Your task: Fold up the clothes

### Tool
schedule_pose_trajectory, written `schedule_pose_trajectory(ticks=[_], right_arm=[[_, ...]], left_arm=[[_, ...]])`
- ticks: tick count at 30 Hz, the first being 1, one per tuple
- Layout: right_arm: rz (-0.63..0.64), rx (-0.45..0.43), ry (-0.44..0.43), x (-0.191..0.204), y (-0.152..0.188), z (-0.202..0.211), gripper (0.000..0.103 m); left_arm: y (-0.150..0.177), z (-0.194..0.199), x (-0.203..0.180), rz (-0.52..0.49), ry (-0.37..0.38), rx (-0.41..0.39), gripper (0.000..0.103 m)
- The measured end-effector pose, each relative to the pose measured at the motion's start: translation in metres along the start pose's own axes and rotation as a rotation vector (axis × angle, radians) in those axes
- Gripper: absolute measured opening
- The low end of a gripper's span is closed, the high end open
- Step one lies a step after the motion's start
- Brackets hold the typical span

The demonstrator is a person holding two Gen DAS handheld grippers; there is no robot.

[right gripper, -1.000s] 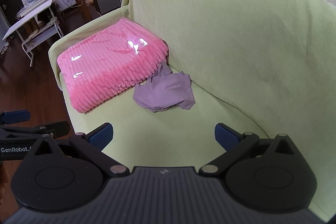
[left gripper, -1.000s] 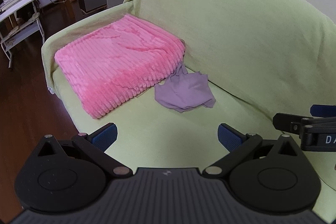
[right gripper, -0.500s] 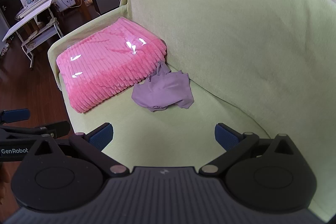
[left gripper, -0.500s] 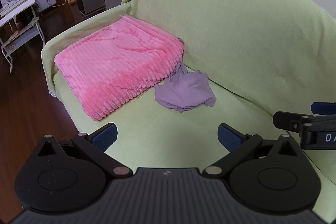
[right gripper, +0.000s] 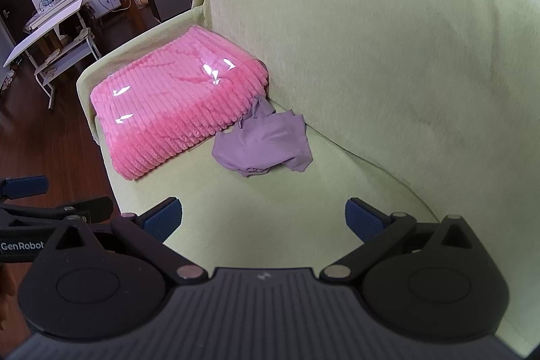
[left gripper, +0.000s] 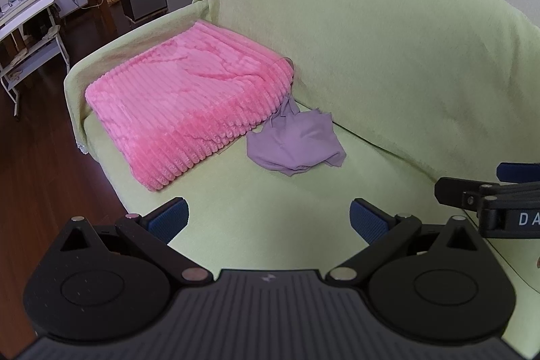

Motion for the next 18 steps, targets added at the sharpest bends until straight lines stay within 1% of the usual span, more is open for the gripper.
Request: schedule_pose_trajectory(ticks=[18], right_arm=[[0.017,0.008,-0.008,0.013,-0.001,-0.002,0.102]], left_arm=[[0.007,0.001,0.010,0.003,0.003,0.014,0.102]])
Point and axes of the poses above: each gripper's, at about its wrist camera, not at the fingertips, and z roughly against the way its jaws point, x to its left, y to its underside, the point moved 4 cm from there along -z, roughly the way its jaws point, and after that the axes turned 15 degrees about y, right-handed, at the moved point
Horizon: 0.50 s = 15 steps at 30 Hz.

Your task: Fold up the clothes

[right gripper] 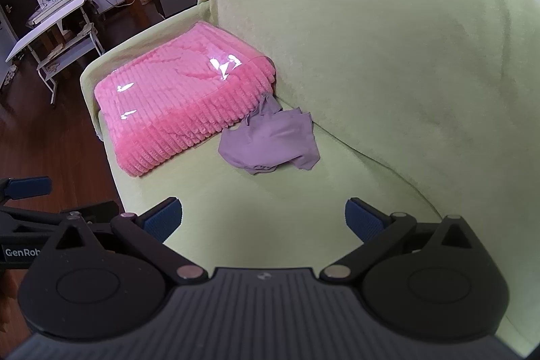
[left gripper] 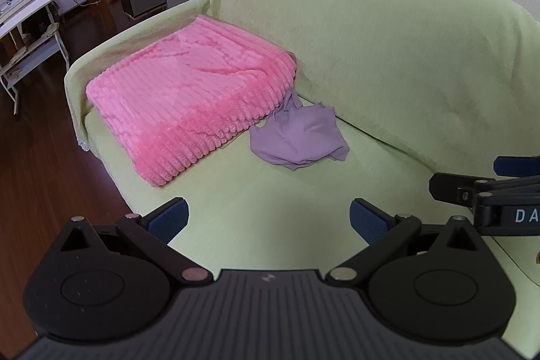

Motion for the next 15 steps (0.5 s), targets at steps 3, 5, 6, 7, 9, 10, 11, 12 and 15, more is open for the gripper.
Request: schedule_pose_trajectory(ticks=[3,5,6,7,9,10,11,12,15], right_arm=[[0.003,0.003,-0.002,0.0012,-0.0018,-0.0021,0.102],[0.004,0.004,-0.003,0.0030,-0.0012,-0.0017,0.102],[0.005,0.005,-0.004,0.0031,-0.0016,-0.0027,0.102],[0.006,0.006,-0.004,0.0037,-0.0019,-0.0034,0.102],[0.007,0.009,-0.006,0.0057,-0.0011,-0.0036,0.102],[0.008,0.010,-0.007,0.0068,-0.0006,-0.0038,0.102],[0.009,0.012,-0.008,0.0073,-0.0009,-0.0046,0.102],[0.010,0.015,-0.009,0.0075,-0.0018,-0.0058,0.102],[0.014,0.021,-0.014,0.0083,-0.0044,-0.0098,0.102]], left_arm=[[0.0009,0.0001,0.0019,0.000,-0.002,0.002,0.102],[0.0010,0.0000,0.0025,0.001,-0.002,0.004,0.102],[0.0012,-0.0001,0.0030,0.001,-0.003,0.006,0.102],[0.0014,-0.0002,0.0035,0.001,-0.004,0.007,0.102],[0.0019,-0.0004,0.0045,0.002,-0.005,0.011,0.102],[0.0018,-0.0004,0.0052,0.002,-0.006,0.013,0.102],[0.0017,-0.0003,0.0060,0.003,-0.007,0.016,0.102],[0.0020,-0.0003,0.0069,0.007,-0.006,0.018,0.102],[0.0027,-0.0006,0.0105,0.025,-0.004,0.024,0.102]])
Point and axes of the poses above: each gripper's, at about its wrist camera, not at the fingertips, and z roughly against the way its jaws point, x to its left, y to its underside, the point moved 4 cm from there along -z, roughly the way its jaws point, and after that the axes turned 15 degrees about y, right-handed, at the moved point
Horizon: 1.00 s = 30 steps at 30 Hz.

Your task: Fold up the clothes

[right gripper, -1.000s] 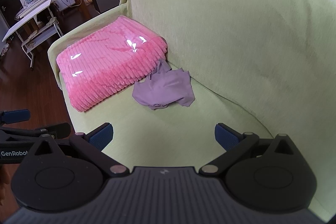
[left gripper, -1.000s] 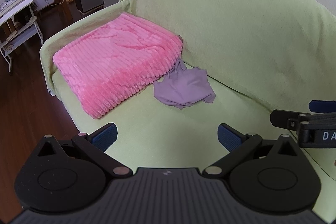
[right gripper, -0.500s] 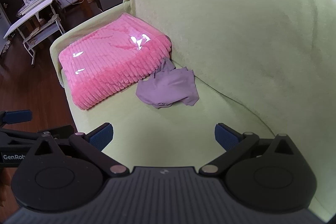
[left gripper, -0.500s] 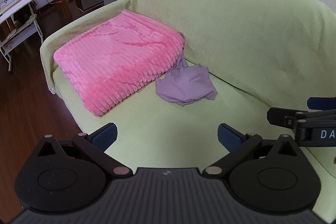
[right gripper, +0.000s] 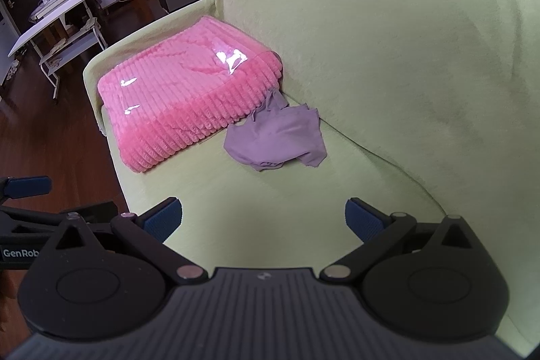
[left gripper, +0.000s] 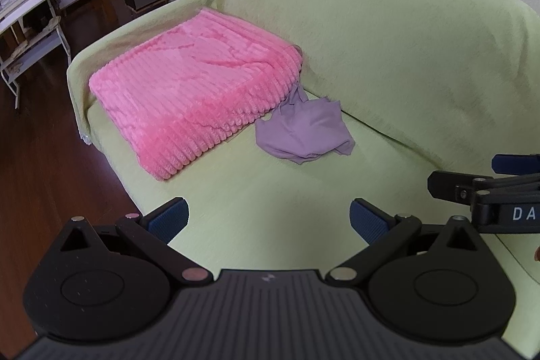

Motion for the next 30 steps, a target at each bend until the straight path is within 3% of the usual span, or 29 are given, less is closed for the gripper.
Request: schedule_pose_trajectory(ticks=[30], right_arm=[[0.000,0.033,-0.035,-0.007,-0.008,-0.028,0.102]], left_arm=[[-0.004,-0.019,-0.008,-0.009,-0.028,0.045,0.102]])
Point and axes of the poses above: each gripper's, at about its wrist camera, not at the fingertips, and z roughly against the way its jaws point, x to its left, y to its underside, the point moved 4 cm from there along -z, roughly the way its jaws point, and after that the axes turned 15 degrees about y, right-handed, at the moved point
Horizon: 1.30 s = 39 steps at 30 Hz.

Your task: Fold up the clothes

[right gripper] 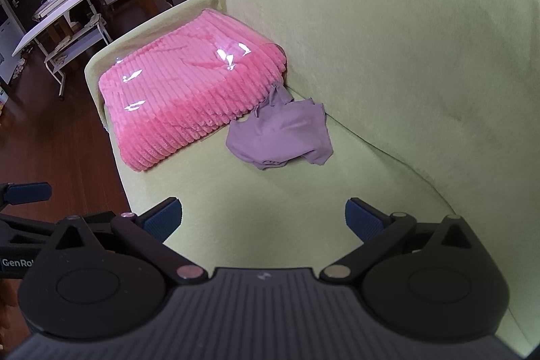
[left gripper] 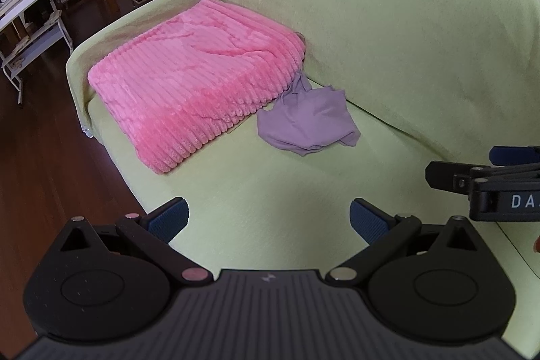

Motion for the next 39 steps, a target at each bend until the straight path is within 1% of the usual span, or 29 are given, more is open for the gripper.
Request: schedule_pose_trajectory(ticks=[5,28,39], right_arm=[[0.004,0.005,-0.001,0.000,0.002,0.000,0.102],[0.021,0.009,-0.003,0.011,0.006,0.004,0.102],[0.014,0.013,0.005,0.008,0.004,-0.001,0.102]], left_arm=[[0.001,-0.001,0.000,0.002,-0.009,0.011,0.102],[0.009,0.004,0.009,0.025,-0.013,0.014,0.102],[0.010,-0.006,0.016,0.013,-0.015,0.029,0.102]])
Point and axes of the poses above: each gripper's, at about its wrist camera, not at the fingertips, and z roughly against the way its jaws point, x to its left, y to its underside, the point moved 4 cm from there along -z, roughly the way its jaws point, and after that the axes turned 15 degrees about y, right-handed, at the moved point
